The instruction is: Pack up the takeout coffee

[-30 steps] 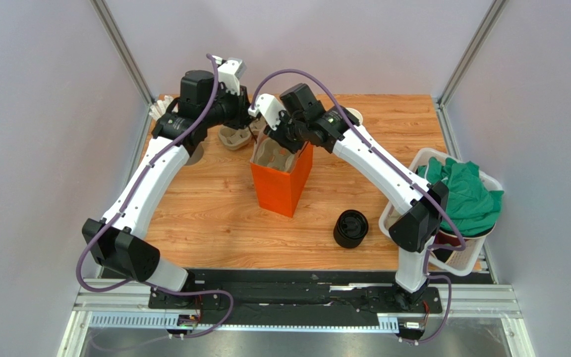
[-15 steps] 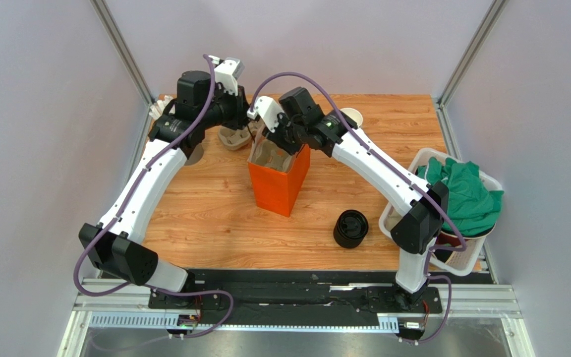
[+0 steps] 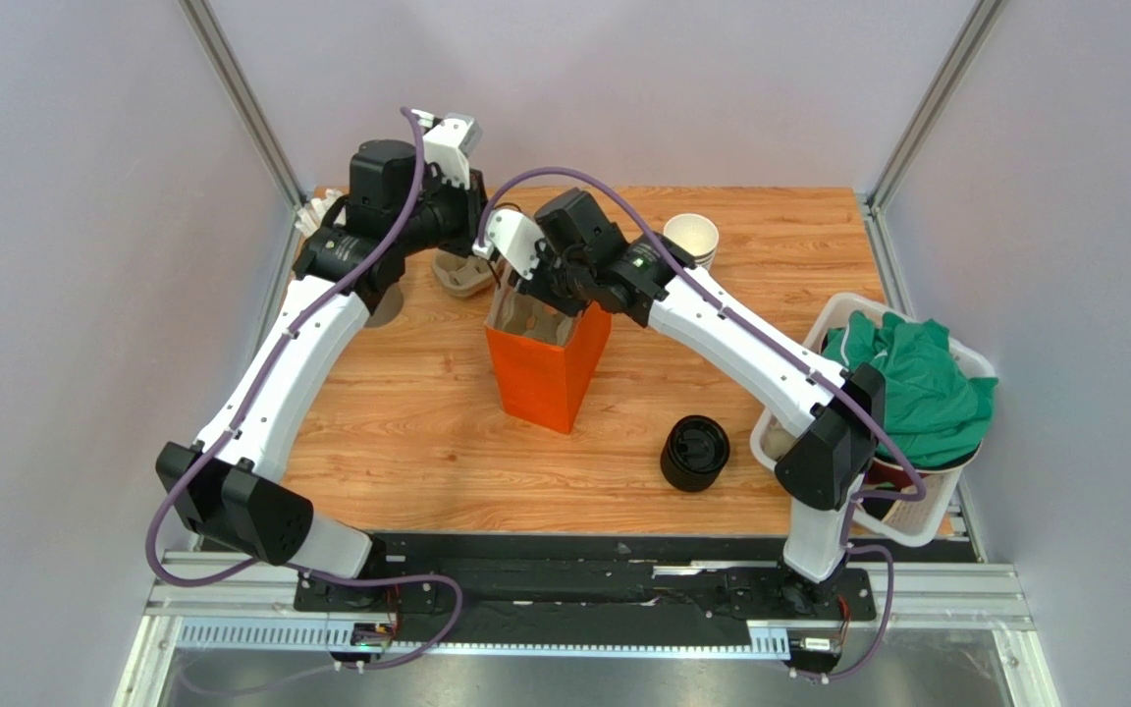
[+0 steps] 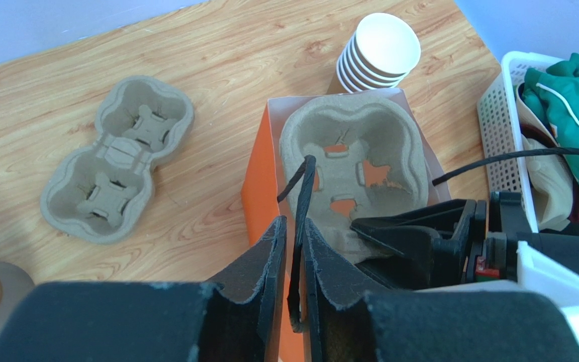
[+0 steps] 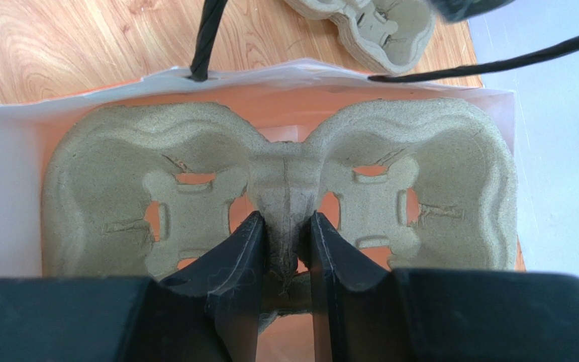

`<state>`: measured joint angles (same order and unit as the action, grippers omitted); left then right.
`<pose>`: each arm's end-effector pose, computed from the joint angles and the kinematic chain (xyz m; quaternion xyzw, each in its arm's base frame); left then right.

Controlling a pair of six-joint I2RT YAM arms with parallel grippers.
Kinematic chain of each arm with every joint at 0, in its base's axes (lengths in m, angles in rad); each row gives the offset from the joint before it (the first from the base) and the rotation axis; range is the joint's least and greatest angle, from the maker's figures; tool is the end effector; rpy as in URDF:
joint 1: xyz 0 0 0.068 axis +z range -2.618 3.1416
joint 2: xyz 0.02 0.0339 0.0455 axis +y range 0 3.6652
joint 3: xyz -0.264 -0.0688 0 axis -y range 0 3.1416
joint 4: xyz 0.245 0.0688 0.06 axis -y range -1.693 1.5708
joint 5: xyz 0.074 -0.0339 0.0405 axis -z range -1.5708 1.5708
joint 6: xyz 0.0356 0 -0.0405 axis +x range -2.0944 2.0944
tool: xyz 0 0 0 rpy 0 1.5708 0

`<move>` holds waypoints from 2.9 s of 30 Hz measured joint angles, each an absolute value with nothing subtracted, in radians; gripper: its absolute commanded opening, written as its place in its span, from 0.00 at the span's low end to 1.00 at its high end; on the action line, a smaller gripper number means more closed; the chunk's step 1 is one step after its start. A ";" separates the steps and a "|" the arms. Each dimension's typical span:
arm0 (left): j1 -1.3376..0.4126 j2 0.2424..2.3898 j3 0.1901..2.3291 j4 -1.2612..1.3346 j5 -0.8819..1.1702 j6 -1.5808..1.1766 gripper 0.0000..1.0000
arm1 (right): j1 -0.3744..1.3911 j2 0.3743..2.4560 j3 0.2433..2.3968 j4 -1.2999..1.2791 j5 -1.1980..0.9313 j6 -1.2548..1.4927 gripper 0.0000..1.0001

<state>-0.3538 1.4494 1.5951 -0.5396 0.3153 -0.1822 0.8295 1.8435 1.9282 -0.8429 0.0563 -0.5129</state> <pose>0.2976 -0.1217 0.4291 0.1572 0.8110 -0.2711 0.4940 0.2781 0.3008 0.3729 -0.5624 0.7260 0.0367 0.3942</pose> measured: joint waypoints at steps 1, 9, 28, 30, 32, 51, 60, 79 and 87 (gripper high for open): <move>-0.353 1.449 1.595 -0.540 0.315 -0.182 0.20 | 0.831 1.843 1.922 -0.841 0.058 -0.518 0.28; -0.353 1.449 1.595 -0.540 0.312 -0.186 0.20 | 0.830 1.838 1.865 -0.831 0.059 -0.522 0.27; -0.353 1.449 1.595 -0.541 0.318 -0.186 0.19 | 0.768 1.854 1.880 -0.826 -0.083 -0.464 0.27; -0.353 1.449 1.595 -0.541 0.321 -0.186 0.18 | 0.768 1.867 1.894 -0.827 -0.096 -0.464 0.27; -0.353 1.449 1.595 -0.541 0.325 -0.186 0.15 | 0.767 1.888 1.912 -0.833 -0.110 -0.461 0.27; -0.349 1.452 1.595 -0.547 0.297 -0.185 0.00 | 0.748 1.950 1.923 -0.860 -0.124 -0.449 0.27; -0.348 1.457 1.595 -0.550 0.262 -0.186 0.00 | 0.744 2.004 1.923 -0.883 -0.124 -0.450 0.26; -0.351 1.465 1.595 -0.564 0.057 -0.196 0.00 | 0.744 2.007 1.923 -0.883 -0.125 -0.450 0.26; -0.349 1.474 1.595 -0.564 0.024 -0.201 0.00 | 0.744 2.011 1.923 -0.883 -0.125 -0.450 0.26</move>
<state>-0.3489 1.4738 1.5951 -0.5644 0.0242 -0.2008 0.7437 2.0106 1.9232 -0.8825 -0.1246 -0.4496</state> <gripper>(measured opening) 0.054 0.267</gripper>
